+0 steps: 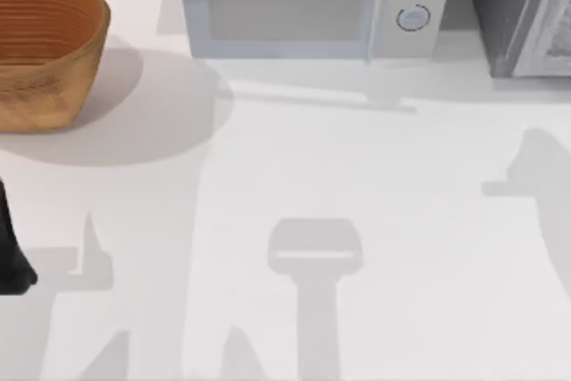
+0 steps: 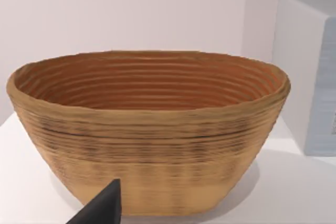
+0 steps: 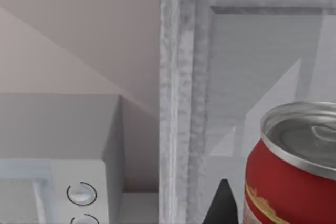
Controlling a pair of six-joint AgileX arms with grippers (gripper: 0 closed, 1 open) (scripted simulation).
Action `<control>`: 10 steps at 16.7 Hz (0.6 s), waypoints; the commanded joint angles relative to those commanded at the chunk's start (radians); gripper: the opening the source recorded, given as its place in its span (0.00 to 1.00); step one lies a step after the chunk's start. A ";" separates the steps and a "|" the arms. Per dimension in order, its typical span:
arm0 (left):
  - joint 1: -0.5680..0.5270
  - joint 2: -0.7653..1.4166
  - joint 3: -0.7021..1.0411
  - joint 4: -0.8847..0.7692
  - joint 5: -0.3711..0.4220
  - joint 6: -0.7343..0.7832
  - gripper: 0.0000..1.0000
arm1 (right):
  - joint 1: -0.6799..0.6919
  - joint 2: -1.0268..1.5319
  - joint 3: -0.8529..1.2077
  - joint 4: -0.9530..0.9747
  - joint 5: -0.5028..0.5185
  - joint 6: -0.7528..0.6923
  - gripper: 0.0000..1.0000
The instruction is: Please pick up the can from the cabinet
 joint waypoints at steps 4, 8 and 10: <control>0.000 0.000 0.000 0.000 0.000 0.000 1.00 | -0.094 -0.242 -0.381 0.142 -0.095 -0.002 0.00; 0.000 0.000 0.000 0.000 0.000 0.000 1.00 | -0.174 -0.450 -0.696 0.263 -0.179 -0.004 0.00; 0.000 0.000 0.000 0.000 0.000 0.000 1.00 | -0.203 -0.528 -0.808 0.308 -0.211 -0.005 0.00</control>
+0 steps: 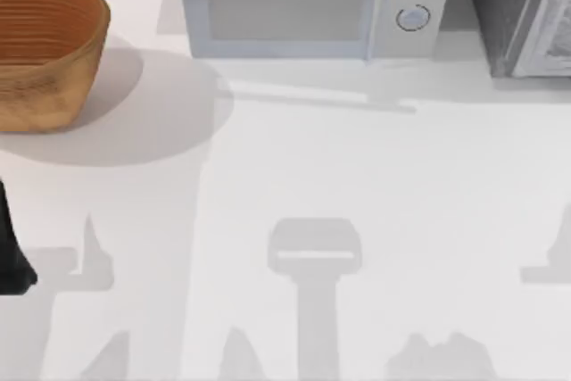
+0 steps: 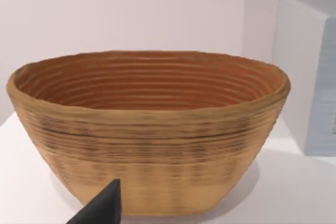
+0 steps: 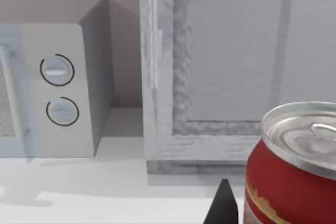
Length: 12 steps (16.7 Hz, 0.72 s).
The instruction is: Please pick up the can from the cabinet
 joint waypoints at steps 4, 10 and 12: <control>0.000 0.000 0.000 0.000 0.000 0.000 1.00 | -0.028 -0.074 -0.101 0.043 -0.031 -0.001 0.00; 0.000 0.000 0.000 0.000 0.000 0.000 1.00 | -0.031 -0.059 -0.097 0.050 -0.039 0.001 0.00; 0.000 0.000 0.000 0.000 0.000 0.000 1.00 | -0.062 -0.010 -0.069 0.098 -0.088 0.006 0.00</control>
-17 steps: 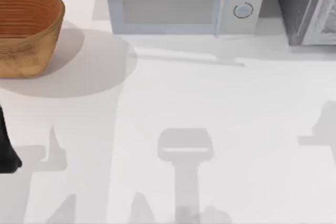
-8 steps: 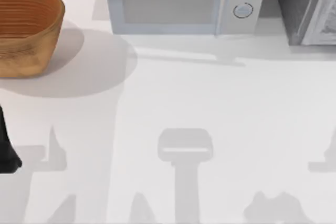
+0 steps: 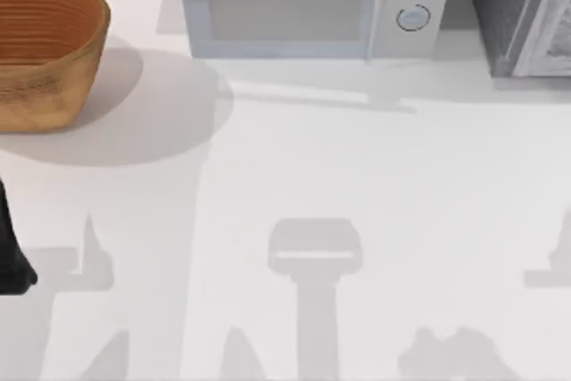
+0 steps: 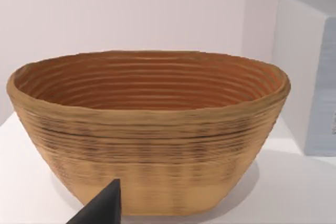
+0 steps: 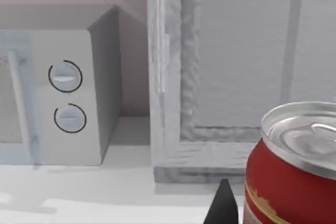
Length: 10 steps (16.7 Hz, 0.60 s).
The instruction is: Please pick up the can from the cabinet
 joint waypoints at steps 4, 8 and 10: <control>0.000 0.000 0.000 0.000 0.000 0.000 1.00 | -0.117 0.219 0.111 0.205 -0.201 0.018 0.00; 0.000 0.000 0.000 0.000 0.000 0.000 1.00 | -0.270 0.572 0.261 0.507 -0.477 0.040 0.00; 0.000 0.000 0.000 0.000 0.000 0.000 1.00 | -0.348 0.792 0.340 0.673 -0.622 0.052 0.00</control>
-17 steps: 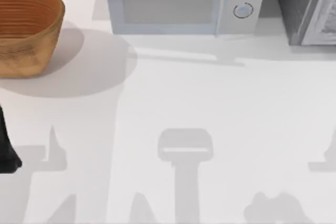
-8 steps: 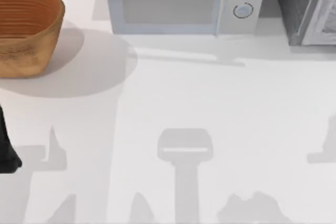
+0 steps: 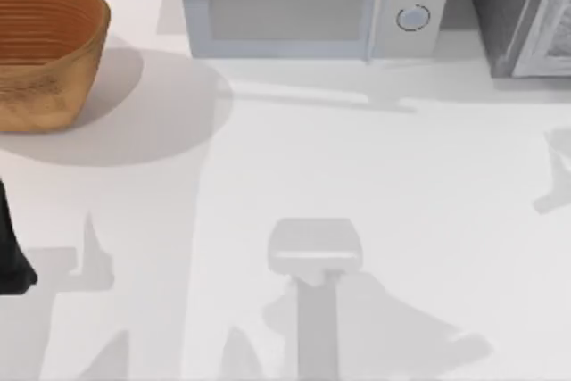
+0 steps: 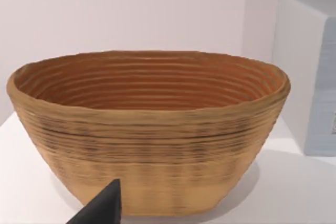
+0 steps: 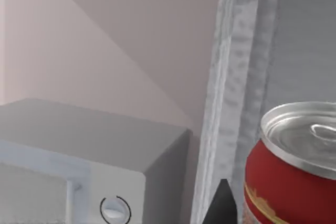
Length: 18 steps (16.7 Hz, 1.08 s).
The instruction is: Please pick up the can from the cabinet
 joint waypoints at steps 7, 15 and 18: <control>0.000 0.000 0.000 0.000 0.000 0.000 1.00 | -0.213 0.820 0.235 0.568 -0.463 0.038 0.00; 0.000 0.000 0.000 0.000 0.000 0.000 1.00 | -0.300 1.426 0.360 0.957 -0.732 0.059 0.00; 0.000 0.000 0.000 0.000 0.000 0.000 1.00 | -0.304 1.486 0.370 0.989 -0.745 0.060 0.00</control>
